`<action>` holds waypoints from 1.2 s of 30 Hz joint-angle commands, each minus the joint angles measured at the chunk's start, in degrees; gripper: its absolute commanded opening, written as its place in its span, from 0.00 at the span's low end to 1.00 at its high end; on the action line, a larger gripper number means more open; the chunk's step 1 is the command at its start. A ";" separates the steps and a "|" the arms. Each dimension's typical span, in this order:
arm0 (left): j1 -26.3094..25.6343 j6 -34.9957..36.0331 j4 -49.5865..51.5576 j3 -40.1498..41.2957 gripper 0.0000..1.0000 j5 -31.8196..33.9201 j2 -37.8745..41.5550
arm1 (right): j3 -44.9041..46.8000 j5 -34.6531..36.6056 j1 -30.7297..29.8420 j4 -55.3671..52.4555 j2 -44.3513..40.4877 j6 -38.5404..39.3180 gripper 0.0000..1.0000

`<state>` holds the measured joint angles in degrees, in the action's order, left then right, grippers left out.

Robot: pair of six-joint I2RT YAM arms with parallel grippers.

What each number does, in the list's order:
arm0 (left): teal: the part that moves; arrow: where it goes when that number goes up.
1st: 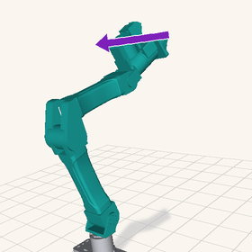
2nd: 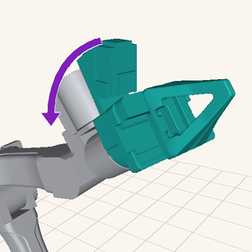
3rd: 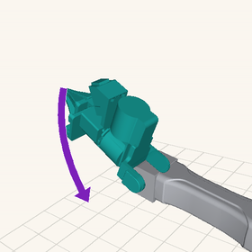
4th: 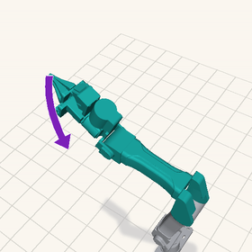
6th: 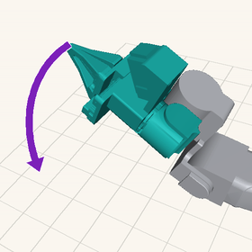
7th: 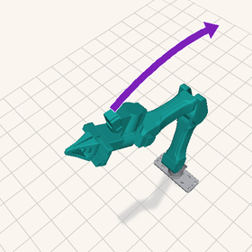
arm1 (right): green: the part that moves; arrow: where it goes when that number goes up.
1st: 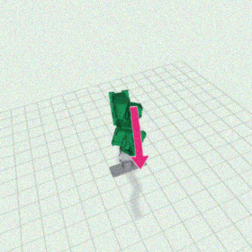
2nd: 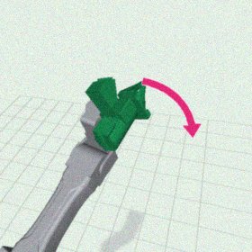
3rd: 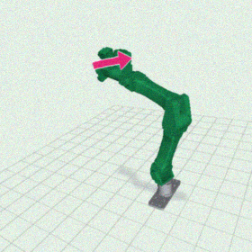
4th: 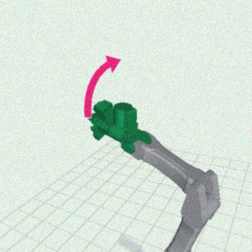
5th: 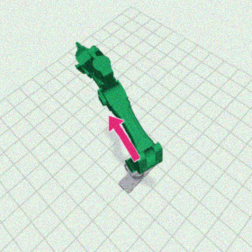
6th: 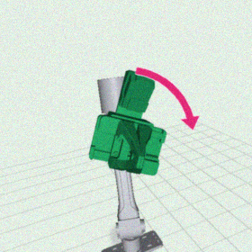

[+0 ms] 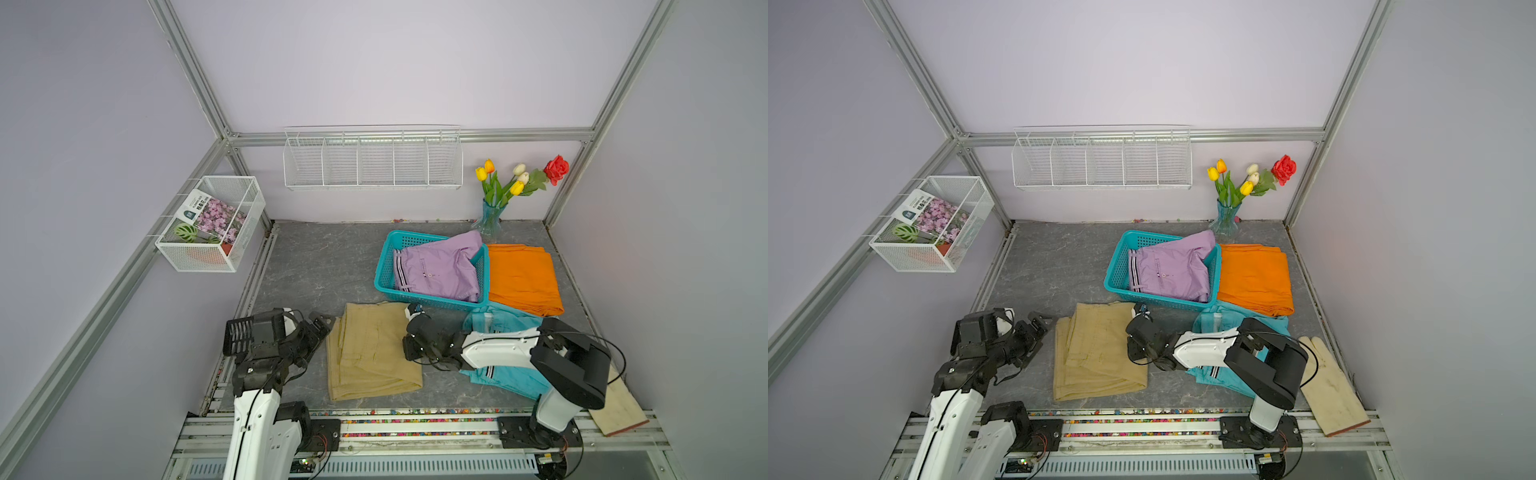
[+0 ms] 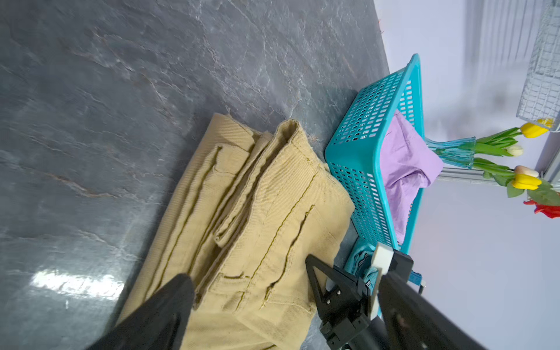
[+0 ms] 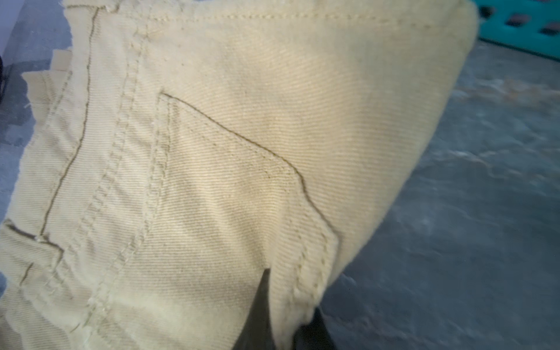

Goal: Put the folded long pants in the basket
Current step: Move the long pant to the center of the board, then pick up the long pant at the center of the board.

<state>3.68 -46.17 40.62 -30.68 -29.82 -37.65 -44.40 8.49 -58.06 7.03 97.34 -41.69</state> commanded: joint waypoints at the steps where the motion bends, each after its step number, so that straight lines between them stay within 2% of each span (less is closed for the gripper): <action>1: -0.76 0.19 -4.37 2.66 1.00 -2.54 -3.10 | 2.48 2.66 0.12 -7.01 -0.49 1.61 0.00; 6: -9.37 -4.04 -5.13 5.16 1.00 9.30 -5.06 | 3.33 3.27 0.12 -7.81 -3.00 1.70 0.00; 11: -9.66 -5.69 -5.23 7.52 1.00 16.75 -5.62 | 4.39 2.68 -0.11 -7.30 -4.63 1.44 0.00; 13: -9.66 -5.49 -8.27 9.66 1.00 18.45 -6.79 | 4.54 2.75 -0.42 -7.44 -4.84 1.35 0.00; 19: -9.84 -3.66 -23.66 15.20 1.00 4.07 -17.17 | 3.77 3.02 -1.30 -7.12 -3.30 1.00 0.00; 23: -9.84 -2.04 -25.50 15.33 1.00 1.71 -19.65 | 2.08 3.11 -2.50 -7.29 -0.94 0.90 0.00; 29: -9.92 -1.14 -25.34 17.05 1.00 -0.82 -17.48 | -0.89 3.03 -3.55 -7.97 2.52 1.00 0.00; 32: -10.01 0.16 -25.97 17.13 0.99 -2.52 -18.95 | -1.78 3.20 -3.66 -7.97 2.91 0.91 0.00; 35: -10.02 0.86 -28.11 17.43 0.86 -3.56 -22.27 | -2.33 3.13 -3.72 -8.23 2.77 0.98 0.00; 36: -10.03 0.94 -29.05 17.49 0.75 -3.56 -23.52 | -2.51 3.11 -3.72 -8.43 2.68 1.00 0.00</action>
<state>-5.93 -46.83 9.45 -15.55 -31.81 -58.02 -46.74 13.10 -61.08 2.61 97.97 -41.10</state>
